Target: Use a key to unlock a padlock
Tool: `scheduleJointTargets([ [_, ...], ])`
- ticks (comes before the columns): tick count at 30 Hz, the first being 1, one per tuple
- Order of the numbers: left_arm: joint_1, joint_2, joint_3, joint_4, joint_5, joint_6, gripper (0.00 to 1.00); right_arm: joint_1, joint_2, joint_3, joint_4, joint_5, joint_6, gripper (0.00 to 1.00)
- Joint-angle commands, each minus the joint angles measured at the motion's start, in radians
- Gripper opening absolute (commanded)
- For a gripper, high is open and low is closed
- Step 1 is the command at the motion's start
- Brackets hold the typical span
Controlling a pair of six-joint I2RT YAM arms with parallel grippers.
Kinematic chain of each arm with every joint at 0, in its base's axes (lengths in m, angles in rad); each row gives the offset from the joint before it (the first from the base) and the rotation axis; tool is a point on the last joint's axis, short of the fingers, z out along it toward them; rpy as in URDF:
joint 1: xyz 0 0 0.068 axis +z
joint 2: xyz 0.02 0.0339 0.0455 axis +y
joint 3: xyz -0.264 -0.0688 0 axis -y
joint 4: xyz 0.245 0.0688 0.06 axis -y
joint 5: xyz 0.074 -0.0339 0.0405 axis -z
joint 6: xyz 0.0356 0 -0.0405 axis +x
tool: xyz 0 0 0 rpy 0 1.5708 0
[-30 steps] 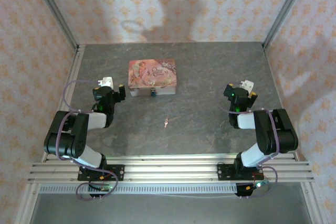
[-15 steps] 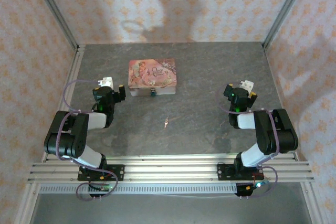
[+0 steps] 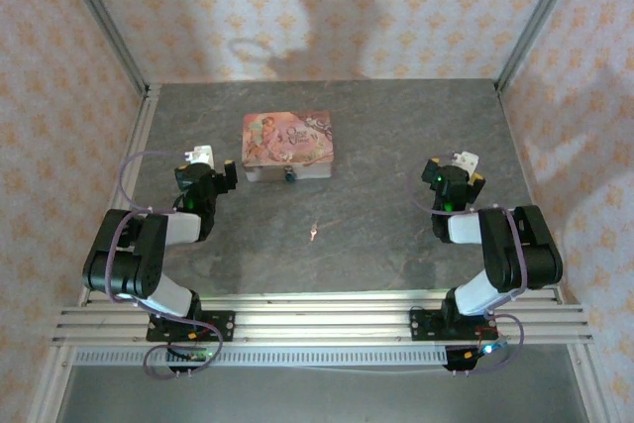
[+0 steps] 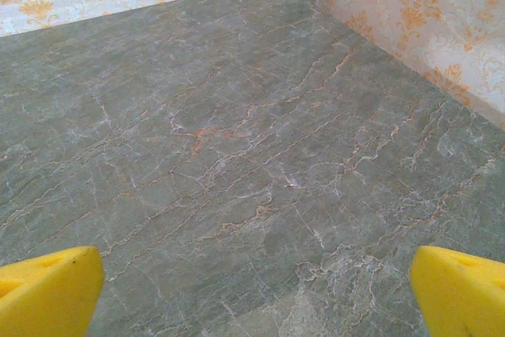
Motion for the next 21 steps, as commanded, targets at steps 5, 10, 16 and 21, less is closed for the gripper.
scheduleJointTargets([
  [5,0.001,-0.11,0.033,-0.154,0.02,0.009,1.0,-0.006,-0.033,-0.003,-0.019,-0.035,-0.001,0.99],
  [10,-0.002,-0.281,0.067,-0.381,-0.024,-0.059,1.0,-0.006,-0.181,0.095,-0.317,-0.052,-0.001,0.99],
  [16,-0.041,-0.437,0.142,-0.702,0.01,-0.168,0.91,-0.006,-0.335,0.231,-0.679,-0.117,0.176,0.96],
  [21,-0.148,-0.495,0.187,-0.91,0.079,-0.26,0.77,0.012,-0.324,0.33,-0.911,-0.319,0.419,0.73],
])
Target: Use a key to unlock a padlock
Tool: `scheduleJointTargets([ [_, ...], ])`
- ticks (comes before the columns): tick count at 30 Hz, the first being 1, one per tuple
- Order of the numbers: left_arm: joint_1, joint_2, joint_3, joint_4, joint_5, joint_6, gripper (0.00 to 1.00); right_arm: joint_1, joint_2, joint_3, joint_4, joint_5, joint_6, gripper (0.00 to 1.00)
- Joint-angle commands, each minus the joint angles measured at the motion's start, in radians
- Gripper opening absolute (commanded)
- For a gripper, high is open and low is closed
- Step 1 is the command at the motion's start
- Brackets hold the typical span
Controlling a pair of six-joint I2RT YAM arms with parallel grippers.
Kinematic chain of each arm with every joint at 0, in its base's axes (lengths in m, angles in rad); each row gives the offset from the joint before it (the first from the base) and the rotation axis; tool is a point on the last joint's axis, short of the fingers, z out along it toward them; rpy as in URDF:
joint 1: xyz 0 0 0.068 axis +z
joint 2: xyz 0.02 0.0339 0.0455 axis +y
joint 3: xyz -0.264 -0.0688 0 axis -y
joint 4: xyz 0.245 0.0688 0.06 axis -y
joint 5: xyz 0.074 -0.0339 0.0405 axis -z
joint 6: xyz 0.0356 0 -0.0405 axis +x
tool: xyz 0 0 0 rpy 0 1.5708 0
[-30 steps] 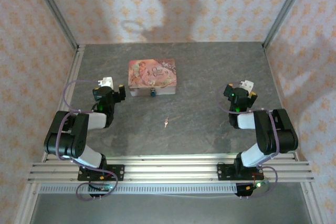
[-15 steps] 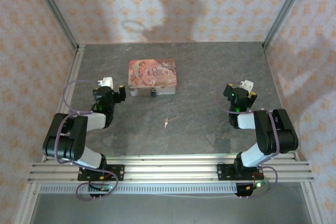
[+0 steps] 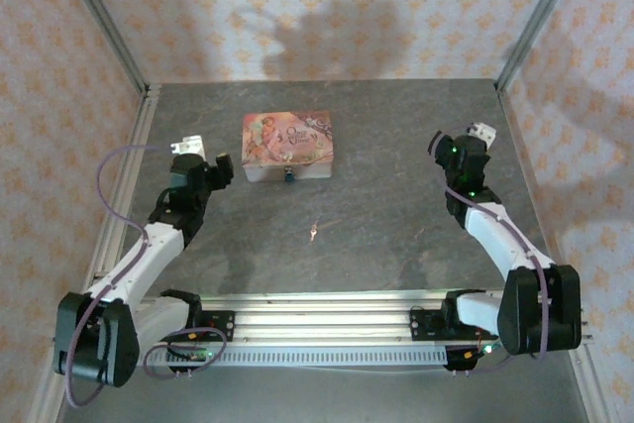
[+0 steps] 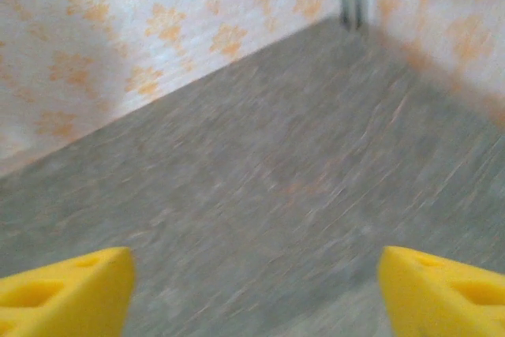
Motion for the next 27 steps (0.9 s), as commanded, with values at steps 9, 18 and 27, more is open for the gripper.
scheduleJointTargets([
  [9,-0.388,0.167,0.127,-0.397,0.113,-0.264,0.62,0.234,0.248,0.16,-0.482,-0.266,0.323,0.57],
  [18,-0.62,0.453,0.286,-0.404,0.121,-0.312,0.55,0.385,0.348,0.178,-0.489,-0.284,0.393,0.57],
  [27,-0.674,0.533,0.35,-0.416,0.097,-0.325,0.41,0.41,0.317,0.145,-0.469,-0.298,0.428,0.56],
])
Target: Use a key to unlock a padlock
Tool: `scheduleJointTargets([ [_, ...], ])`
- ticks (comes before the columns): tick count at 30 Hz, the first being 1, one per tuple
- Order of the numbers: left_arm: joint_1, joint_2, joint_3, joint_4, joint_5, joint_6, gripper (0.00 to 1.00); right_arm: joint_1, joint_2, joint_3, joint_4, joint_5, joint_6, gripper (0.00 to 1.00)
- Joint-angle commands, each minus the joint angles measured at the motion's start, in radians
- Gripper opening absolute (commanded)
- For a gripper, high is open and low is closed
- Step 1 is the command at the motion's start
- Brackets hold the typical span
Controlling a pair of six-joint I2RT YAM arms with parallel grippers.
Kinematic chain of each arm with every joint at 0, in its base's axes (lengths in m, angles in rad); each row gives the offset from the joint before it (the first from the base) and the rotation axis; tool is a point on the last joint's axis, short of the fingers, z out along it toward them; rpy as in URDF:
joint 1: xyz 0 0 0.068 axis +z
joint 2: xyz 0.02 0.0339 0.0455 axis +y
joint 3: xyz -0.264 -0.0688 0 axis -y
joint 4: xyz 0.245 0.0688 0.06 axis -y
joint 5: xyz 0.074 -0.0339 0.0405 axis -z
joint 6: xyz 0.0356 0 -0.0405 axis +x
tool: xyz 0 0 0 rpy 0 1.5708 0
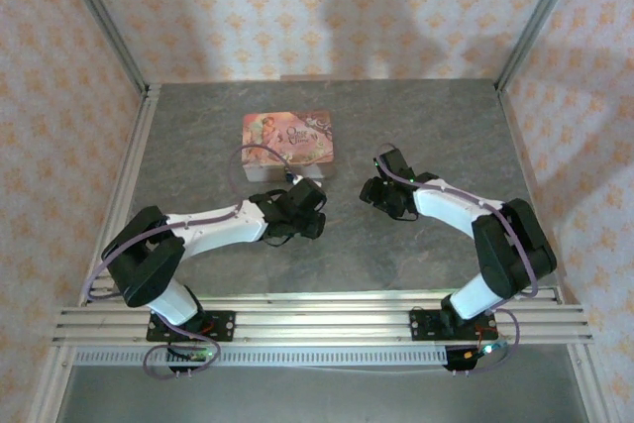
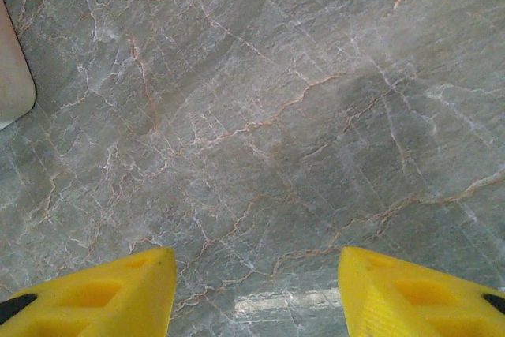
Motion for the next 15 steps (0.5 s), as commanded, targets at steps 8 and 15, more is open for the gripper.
scheduleJointTargets([
  [8,-0.002,0.066,0.068,-0.012,0.001,-0.036,0.44,0.008,-0.052,-0.029,0.015,-0.027,0.051,0.56],
  [15,-0.003,0.108,0.089,-0.056,-0.024,-0.046,0.36,0.01,-0.051,-0.067,0.037,-0.038,0.078,0.56],
])
